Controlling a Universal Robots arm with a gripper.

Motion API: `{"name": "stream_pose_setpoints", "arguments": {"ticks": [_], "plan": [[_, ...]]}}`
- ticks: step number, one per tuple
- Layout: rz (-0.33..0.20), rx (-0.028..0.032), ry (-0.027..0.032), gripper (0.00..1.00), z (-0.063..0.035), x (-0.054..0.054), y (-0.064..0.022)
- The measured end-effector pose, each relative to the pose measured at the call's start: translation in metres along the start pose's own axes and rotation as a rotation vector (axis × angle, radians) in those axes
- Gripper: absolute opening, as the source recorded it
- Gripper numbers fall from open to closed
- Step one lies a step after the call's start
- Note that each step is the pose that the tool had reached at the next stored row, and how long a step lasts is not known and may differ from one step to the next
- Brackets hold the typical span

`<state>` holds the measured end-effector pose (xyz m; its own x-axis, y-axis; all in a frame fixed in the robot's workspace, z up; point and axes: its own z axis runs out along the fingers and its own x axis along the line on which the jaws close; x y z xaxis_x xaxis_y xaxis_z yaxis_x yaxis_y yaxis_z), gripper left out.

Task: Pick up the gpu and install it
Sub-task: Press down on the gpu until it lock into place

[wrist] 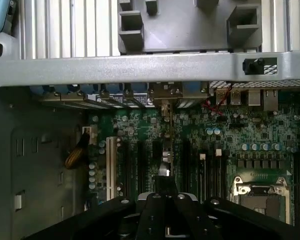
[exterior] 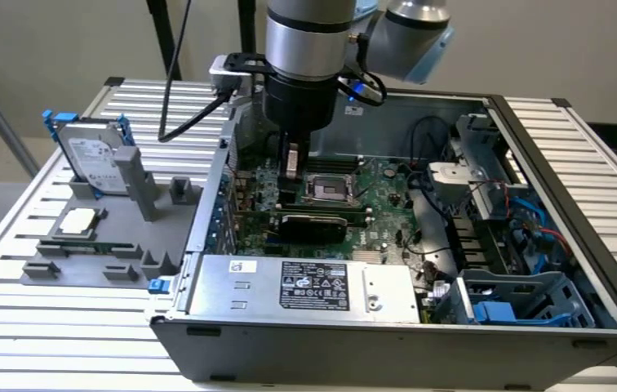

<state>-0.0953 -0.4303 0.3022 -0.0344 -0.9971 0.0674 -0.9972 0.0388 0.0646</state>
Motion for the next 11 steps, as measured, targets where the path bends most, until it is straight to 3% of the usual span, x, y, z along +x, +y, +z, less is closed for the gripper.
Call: {"name": "stream_pose_setpoints", "arguments": {"ticks": [3,11], "plan": [[-0.005,0.0024,-0.0049,0.11,-0.0027,0.0000,-0.0059],[-0.005,0.0007,-0.0060,0.11,-0.0031,0.0000,-0.0065]]}}
